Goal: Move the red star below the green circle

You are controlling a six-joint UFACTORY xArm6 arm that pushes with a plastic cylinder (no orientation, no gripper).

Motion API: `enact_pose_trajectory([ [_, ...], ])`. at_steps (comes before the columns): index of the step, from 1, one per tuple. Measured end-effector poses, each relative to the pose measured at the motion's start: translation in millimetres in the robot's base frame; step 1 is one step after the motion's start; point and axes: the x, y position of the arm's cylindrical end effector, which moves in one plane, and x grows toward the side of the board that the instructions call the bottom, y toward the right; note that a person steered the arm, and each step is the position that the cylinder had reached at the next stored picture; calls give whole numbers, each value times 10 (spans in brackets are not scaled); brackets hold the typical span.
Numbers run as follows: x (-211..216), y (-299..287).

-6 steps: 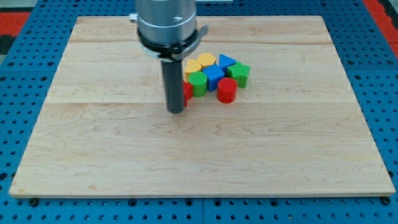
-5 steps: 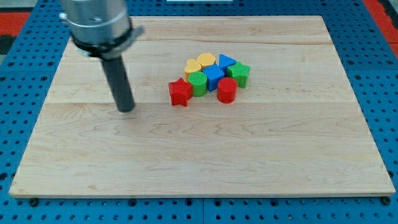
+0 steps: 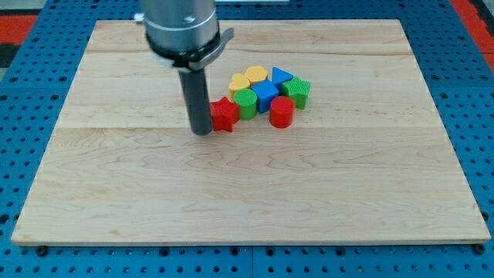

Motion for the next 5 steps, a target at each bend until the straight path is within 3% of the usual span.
enact_pose_trajectory([
  [1,-145,211],
  [3,42,742],
  [5,199,577],
])
